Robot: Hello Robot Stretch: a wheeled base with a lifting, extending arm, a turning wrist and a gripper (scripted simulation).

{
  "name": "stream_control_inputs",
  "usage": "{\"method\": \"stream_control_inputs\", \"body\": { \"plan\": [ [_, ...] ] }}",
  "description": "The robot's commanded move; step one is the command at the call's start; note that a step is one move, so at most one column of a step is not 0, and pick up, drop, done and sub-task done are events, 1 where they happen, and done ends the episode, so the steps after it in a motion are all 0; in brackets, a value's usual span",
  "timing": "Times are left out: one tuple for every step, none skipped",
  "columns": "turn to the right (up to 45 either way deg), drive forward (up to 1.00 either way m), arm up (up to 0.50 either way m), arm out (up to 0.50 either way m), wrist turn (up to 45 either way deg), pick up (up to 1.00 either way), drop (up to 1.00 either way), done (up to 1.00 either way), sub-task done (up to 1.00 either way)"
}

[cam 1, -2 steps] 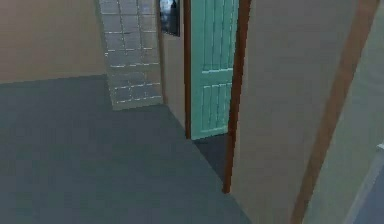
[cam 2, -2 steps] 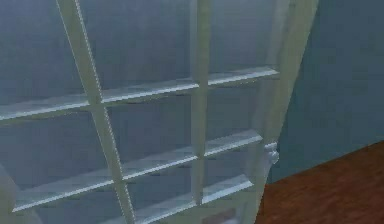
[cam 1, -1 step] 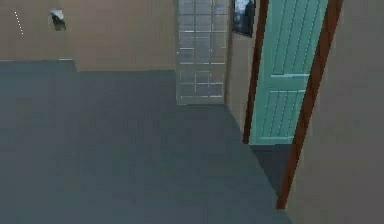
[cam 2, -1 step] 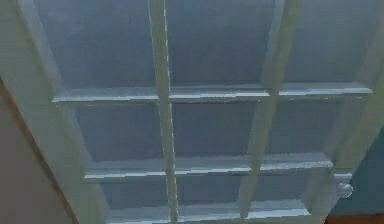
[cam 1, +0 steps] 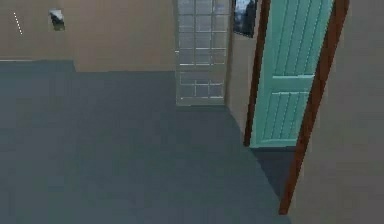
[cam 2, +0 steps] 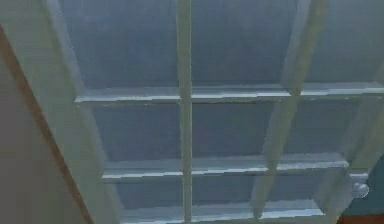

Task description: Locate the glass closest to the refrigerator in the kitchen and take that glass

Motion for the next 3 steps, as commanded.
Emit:
{"method": "stream_control_inputs", "body": {
  "plan": [
    [12.0,0.00,0.00,0.00,0.0,0.00,0.00,0.00,0.00],
    [0.0,1.00,0.00,0.00,0.0,0.00,0.00,0.00,0.00],
    [6.0,0.00,0.00,0.00,0.0,0.00,0.00,0.00,0.00]
  ]
}}
